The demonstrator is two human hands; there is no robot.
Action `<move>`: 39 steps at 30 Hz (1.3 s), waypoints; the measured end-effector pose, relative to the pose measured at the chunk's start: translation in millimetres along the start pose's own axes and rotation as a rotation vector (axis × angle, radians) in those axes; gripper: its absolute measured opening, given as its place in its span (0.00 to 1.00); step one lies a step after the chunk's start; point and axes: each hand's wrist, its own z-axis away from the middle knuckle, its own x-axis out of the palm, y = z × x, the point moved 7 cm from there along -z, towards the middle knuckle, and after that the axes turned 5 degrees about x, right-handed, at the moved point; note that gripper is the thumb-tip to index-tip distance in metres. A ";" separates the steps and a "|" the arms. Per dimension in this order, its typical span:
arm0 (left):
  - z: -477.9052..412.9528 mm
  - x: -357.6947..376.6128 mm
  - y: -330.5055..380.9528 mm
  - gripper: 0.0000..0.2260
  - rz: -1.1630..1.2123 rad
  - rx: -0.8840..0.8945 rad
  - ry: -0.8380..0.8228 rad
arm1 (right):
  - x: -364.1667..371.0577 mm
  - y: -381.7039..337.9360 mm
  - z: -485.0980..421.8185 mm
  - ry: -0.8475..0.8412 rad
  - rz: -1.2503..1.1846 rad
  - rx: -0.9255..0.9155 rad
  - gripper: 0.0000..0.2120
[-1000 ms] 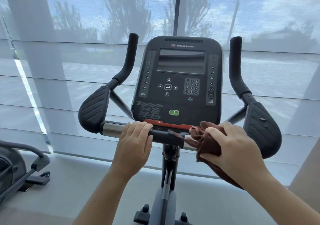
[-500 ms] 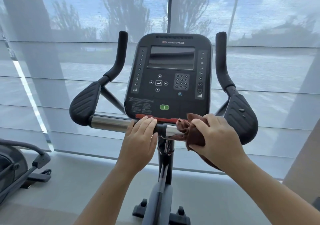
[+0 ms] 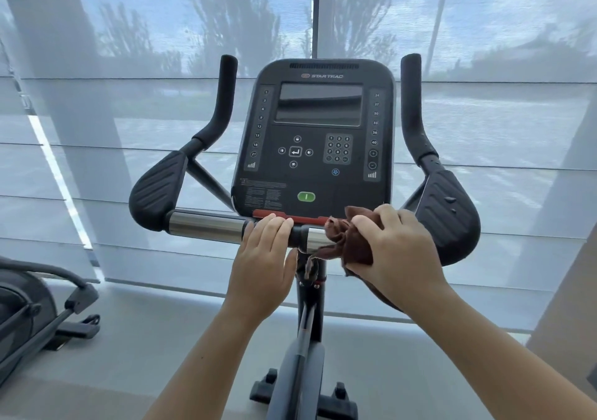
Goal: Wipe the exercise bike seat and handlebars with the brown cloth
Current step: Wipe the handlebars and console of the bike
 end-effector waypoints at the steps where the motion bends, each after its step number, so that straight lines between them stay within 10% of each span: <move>1: -0.4 0.6 0.9 0.19 0.009 -0.008 0.006 | 0.3 -6.7 -3.2 -0.001 -0.005 0.002 0.23; 30: -5.9 -7.2 8.0 0.18 0.027 -0.084 0.003 | -57.8 19.6 0.0 0.195 -0.294 -0.087 0.20; 39: -27.0 4.3 68.6 0.17 0.068 0.085 -0.038 | -40.2 82.2 0.9 -0.022 -0.291 -0.084 0.28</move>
